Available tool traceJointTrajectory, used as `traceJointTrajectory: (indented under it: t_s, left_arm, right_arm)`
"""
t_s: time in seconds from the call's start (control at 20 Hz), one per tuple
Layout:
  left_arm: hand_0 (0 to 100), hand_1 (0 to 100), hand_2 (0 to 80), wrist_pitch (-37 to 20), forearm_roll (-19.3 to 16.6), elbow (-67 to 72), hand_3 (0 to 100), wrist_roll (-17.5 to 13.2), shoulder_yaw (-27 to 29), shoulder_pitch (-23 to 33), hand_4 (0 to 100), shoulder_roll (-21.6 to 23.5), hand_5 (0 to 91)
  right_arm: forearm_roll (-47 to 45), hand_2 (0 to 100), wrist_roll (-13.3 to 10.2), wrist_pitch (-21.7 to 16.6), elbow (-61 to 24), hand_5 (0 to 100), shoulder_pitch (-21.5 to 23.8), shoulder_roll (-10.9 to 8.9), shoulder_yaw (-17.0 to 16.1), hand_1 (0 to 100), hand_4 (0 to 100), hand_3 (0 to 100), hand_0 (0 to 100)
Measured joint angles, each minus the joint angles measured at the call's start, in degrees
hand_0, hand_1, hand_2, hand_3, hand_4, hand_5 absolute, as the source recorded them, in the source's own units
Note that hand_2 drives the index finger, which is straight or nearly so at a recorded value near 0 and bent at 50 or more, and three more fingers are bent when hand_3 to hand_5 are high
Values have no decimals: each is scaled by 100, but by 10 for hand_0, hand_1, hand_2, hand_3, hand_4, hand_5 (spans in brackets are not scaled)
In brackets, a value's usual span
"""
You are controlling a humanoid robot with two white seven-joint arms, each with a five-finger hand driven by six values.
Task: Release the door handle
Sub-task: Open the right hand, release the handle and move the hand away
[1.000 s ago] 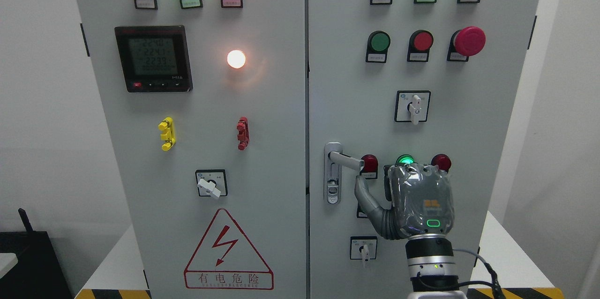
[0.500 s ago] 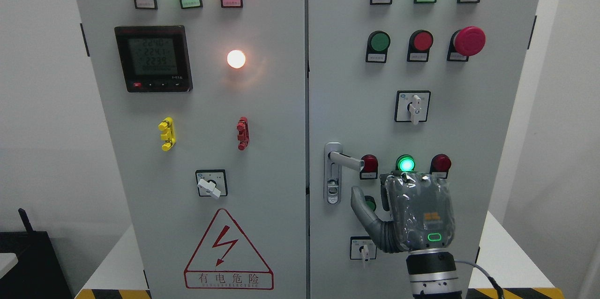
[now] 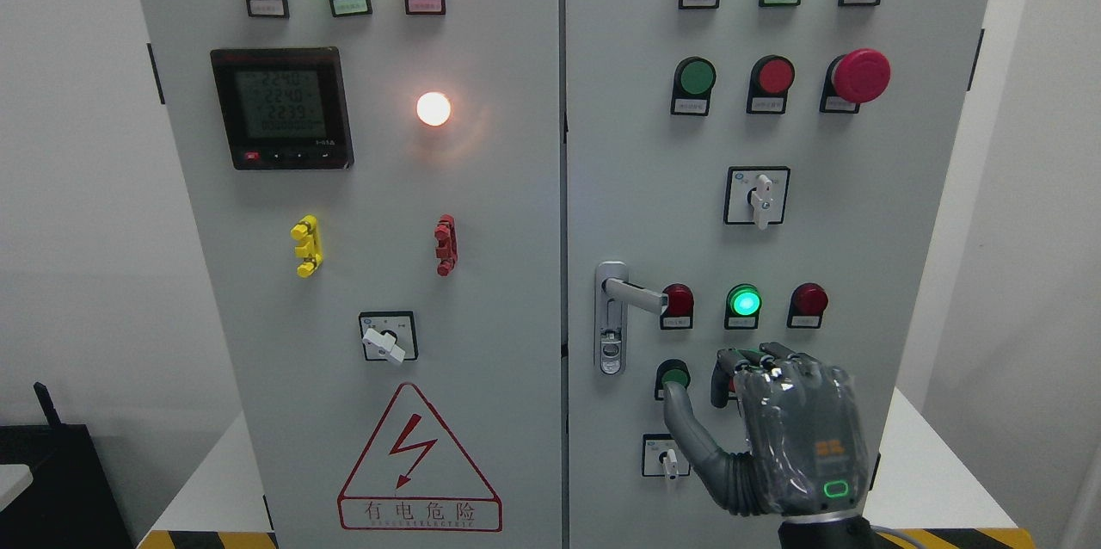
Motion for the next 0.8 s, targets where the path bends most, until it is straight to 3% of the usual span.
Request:
traceJointTrajectory:
  t_s: [0.15, 0.25, 0.45, 0.8]
  left_arm:
    - [120, 389, 0, 0, 0, 0, 0, 0, 0, 2, 0, 0, 0]
    - [120, 389, 0, 0, 0, 0, 0, 0, 0, 2, 0, 0, 0]
    - [120, 389, 0, 0, 0, 0, 0, 0, 0, 2, 0, 0, 0]
    - [120, 389, 0, 0, 0, 0, 0, 0, 0, 1, 0, 0, 0]
  right_arm:
    - [-345, 72, -10, -236, -151, 0, 122, -210, -81, 30, 80, 131, 510]
    - [-553, 26, -16, -463, -221, 0, 172, -316, -149, 4, 17, 71, 509]
    - [-854, 5, 8, -735, -340, 0, 288, -484, -314, 6, 8, 65, 488]
    - [-1069, 10, 37, -816, -480, 0, 466, -627, -480, 77, 13, 75, 438]
